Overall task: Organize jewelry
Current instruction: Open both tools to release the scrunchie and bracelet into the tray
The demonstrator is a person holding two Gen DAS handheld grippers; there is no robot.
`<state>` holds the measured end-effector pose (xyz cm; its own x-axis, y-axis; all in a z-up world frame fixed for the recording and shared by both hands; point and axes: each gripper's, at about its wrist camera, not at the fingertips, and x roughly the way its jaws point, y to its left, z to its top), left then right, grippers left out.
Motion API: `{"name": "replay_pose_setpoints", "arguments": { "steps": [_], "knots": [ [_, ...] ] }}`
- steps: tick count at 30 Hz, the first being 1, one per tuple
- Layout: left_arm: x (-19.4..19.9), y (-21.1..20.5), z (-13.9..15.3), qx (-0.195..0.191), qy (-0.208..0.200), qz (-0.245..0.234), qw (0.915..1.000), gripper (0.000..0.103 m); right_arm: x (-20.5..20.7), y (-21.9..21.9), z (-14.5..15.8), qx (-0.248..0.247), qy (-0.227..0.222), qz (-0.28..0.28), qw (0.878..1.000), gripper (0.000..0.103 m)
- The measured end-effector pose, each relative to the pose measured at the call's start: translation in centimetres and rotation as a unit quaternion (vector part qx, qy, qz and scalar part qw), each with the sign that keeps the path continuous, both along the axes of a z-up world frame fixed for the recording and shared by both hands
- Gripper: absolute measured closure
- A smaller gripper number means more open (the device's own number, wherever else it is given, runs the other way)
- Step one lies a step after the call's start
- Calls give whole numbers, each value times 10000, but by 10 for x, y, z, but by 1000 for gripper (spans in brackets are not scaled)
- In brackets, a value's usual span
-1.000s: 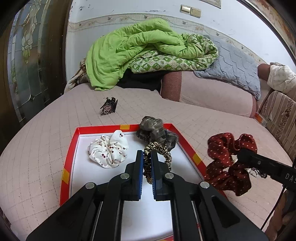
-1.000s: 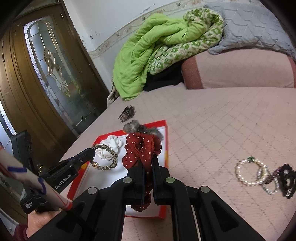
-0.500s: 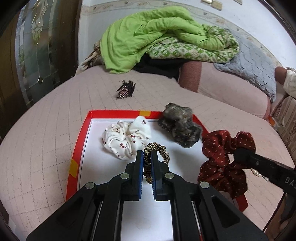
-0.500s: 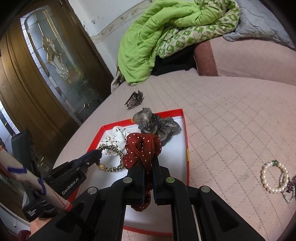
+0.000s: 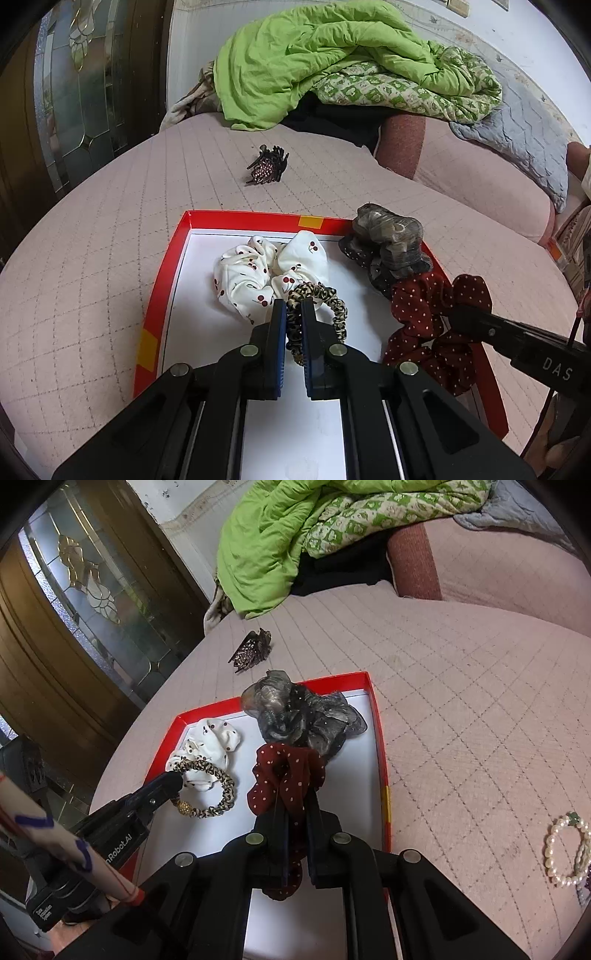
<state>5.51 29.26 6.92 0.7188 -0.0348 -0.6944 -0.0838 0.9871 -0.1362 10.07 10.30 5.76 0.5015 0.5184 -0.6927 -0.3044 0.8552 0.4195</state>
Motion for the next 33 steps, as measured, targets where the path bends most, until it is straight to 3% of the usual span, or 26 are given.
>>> {"name": "replay_pose_setpoints", "arguments": {
  "steps": [11, 17, 22, 33],
  "knots": [
    [7, -3, -3, 49, 40, 29, 10000, 96, 11, 4, -4, -117, 48, -52, 9999, 92],
    [6, -3, -1, 23, 6, 40, 10000, 94, 10, -1, -1, -61, 37, -106, 9999, 78],
    [4, -4, 5, -25, -136, 89, 9999, 73, 6, -4, 7, -5, -75, -119, 9999, 77],
    [-9, -27, 24, -21, -651, -133, 9978, 70, -8, -27, 29, 152, -316, -272, 9990, 75]
  ]
}}
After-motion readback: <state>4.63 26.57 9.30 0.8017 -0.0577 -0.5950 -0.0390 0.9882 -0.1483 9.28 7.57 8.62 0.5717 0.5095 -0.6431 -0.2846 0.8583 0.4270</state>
